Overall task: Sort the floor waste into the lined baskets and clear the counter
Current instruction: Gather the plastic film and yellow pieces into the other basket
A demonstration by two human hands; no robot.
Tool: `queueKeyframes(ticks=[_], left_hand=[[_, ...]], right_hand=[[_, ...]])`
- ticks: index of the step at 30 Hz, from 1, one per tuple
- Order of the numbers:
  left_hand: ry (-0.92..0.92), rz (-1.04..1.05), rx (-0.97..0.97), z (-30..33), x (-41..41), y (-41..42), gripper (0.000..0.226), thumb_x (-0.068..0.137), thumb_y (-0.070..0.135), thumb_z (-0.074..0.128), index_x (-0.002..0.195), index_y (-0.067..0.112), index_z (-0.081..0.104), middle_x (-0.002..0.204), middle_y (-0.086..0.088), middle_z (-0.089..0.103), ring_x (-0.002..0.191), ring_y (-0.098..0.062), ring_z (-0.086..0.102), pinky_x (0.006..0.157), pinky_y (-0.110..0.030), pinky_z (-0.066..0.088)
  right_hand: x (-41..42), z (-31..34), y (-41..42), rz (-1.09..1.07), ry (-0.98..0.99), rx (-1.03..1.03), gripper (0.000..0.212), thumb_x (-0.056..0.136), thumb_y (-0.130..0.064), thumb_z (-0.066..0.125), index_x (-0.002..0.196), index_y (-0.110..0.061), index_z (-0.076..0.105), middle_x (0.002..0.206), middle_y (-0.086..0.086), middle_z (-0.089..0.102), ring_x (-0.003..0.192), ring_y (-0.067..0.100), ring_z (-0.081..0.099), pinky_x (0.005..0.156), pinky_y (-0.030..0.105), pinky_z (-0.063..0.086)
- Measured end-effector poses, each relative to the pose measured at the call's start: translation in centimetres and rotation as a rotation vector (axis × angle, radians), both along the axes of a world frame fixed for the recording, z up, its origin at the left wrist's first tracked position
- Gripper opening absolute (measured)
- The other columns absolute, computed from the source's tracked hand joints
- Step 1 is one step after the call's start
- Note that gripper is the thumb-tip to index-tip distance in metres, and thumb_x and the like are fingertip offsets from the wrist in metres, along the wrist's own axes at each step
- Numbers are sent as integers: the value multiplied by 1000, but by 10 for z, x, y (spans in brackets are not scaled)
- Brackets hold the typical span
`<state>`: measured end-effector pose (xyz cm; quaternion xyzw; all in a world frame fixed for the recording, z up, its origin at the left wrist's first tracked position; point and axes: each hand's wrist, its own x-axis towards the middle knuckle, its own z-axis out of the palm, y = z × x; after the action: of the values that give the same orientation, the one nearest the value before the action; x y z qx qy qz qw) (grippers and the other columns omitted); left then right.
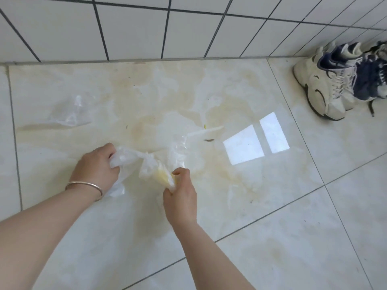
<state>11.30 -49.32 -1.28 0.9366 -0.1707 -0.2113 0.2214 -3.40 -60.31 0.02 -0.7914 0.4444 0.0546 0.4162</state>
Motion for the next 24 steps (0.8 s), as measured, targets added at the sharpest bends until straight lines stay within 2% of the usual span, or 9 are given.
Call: queueKeyframes(ticks=[3,5,7,9,11,14,18,21,24], left_hand=[[1,40,-76,8,-7,-7,21,76,1,56,79,15,41,66,-13,48,68,-40,49,62,-39,40],[-19,21,-97,16,-11,-10,19,78,2,53,84,15,41,68,-15,51,73,-44,56,59,-36,35],[-29,-28,-103,22,-10,-8,21,76,1,53,93,12,46,75,-14,57,79,-43,59,60,-31,30],[-30,-72,-103,26,-5,-2,36,73,0,56,107,11,50,88,-5,56,86,-37,60,63,-29,31],[-52,-85,-102,26,9,5,55,72,0,58,123,17,47,108,-2,51,90,-33,60,66,-29,37],[-116,-36,62,24,39,12,81,75,6,58,144,31,23,146,-4,23,68,-32,54,68,-33,45],[-117,29,245,18,79,13,88,83,17,57,144,45,0,157,-3,-11,56,-25,45,64,-30,42],[4,20,320,6,95,26,71,87,26,55,143,41,15,155,4,5,90,-31,57,79,-32,46],[31,46,352,-6,96,45,43,87,24,53,128,24,42,129,-2,42,99,-32,58,79,-34,46]], right_hand=[[-18,9,0,-67,-64,57,63,83,2,43,136,-29,32,84,-11,51,78,14,51,70,23,40],[-26,12,-5,-100,-74,37,62,84,1,45,139,-26,35,102,-9,58,95,16,56,82,22,44],[-23,15,-12,-134,-73,-15,48,86,0,46,130,-19,48,113,-3,59,99,17,56,78,13,44],[-9,20,-18,-183,-84,-44,29,88,-2,46,111,-13,58,102,3,60,84,18,53,61,8,38],[10,27,-23,-218,-114,-32,16,88,-4,46,92,-16,57,92,8,60,72,18,50,55,14,36],[44,35,-22,-190,-173,-22,21,88,-5,46,75,-22,50,84,8,57,65,14,47,53,20,35],[86,38,-13,-105,-223,-8,27,88,-5,46,71,-27,48,82,1,54,66,8,47,53,19,35],[108,33,-3,-58,-223,6,19,88,-5,46,79,-21,52,86,4,55,68,11,48,55,20,36],[119,30,11,-3,-176,34,17,88,-5,45,83,-21,51,88,4,55,70,14,48,54,15,36]])
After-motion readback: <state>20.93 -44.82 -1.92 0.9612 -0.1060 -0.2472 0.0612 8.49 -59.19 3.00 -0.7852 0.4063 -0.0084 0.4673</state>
